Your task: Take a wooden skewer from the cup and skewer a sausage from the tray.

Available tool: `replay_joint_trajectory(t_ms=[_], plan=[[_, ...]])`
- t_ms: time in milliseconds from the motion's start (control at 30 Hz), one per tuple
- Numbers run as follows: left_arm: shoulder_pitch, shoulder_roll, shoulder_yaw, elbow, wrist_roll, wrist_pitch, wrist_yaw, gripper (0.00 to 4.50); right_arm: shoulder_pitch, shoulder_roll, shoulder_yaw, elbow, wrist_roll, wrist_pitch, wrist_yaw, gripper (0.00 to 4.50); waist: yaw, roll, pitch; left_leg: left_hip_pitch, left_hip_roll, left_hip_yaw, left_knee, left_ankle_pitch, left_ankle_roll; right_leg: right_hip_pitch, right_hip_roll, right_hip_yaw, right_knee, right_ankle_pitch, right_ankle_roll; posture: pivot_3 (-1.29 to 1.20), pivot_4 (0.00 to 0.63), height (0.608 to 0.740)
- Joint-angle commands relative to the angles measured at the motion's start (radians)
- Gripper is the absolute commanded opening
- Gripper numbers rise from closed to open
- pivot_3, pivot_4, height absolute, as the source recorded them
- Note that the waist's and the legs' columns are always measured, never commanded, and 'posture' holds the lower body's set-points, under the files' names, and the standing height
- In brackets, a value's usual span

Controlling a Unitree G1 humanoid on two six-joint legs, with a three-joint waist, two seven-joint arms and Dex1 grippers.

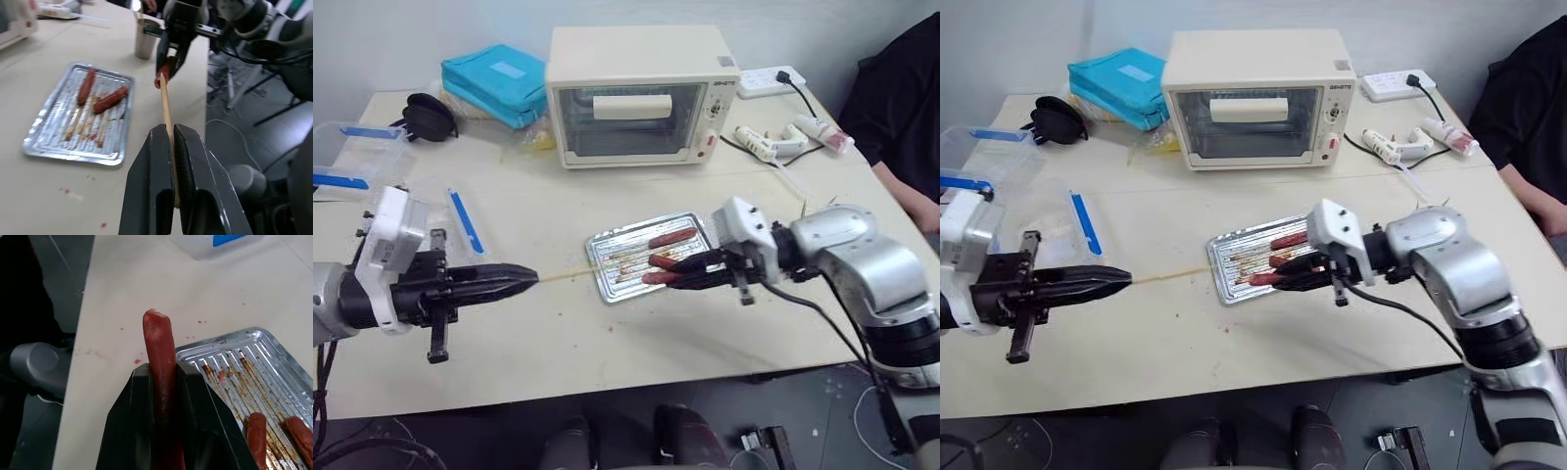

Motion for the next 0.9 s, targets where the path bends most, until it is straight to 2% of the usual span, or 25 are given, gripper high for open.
replay_joint_trajectory(t_ms=[33,300,533,900], plan=[[-0.043,0.02,-0.048,0.001,-0.011,-0.008,-0.046,0.0,0.005,-0.021,-0.046,-0.048,0.057,-0.004,0.018,0.56,0.0,0.0,0.0,0.0,0.0,0.0,0.0,0.0,0.0,0.0,0.0,0.0,0.0,0.0,0.0,0.0,0.15,0.74],[-0.116,0.008,-0.158,0.02,0.066,-0.045,-0.085,0.0,0.017,-0.036,-0.067,-0.095,0.104,0.024,-0.012,0.56,0.004,0.0,0.0,0.0,0.0,0.0,0.001,0.0,0.0,0.0,0.0,0.0,0.0,0.0,0.0,0.0,0.15,0.74],[-0.122,0.022,-0.141,0.043,0.089,-0.047,-0.111,0.0,0.068,-0.078,-0.062,-0.114,0.099,-0.018,0.008,0.56,0.005,0.0,0.0,0.0,0.0,0.0,0.001,0.0,0.0,0.0,0.0,0.0,0.0,0.0,0.0,0.0,0.15,0.74],[-0.14,0.019,-0.153,0.047,0.109,-0.048,-0.133,0.0,0.059,-0.071,-0.054,-0.12,0.112,-0.012,-0.008,0.56,0.005,0.0,0.0,0.0,0.0,0.0,0.001,0.0,0.0,0.0,0.001,0.0,0.001,0.0,0.0,0.0,0.15,0.74]])
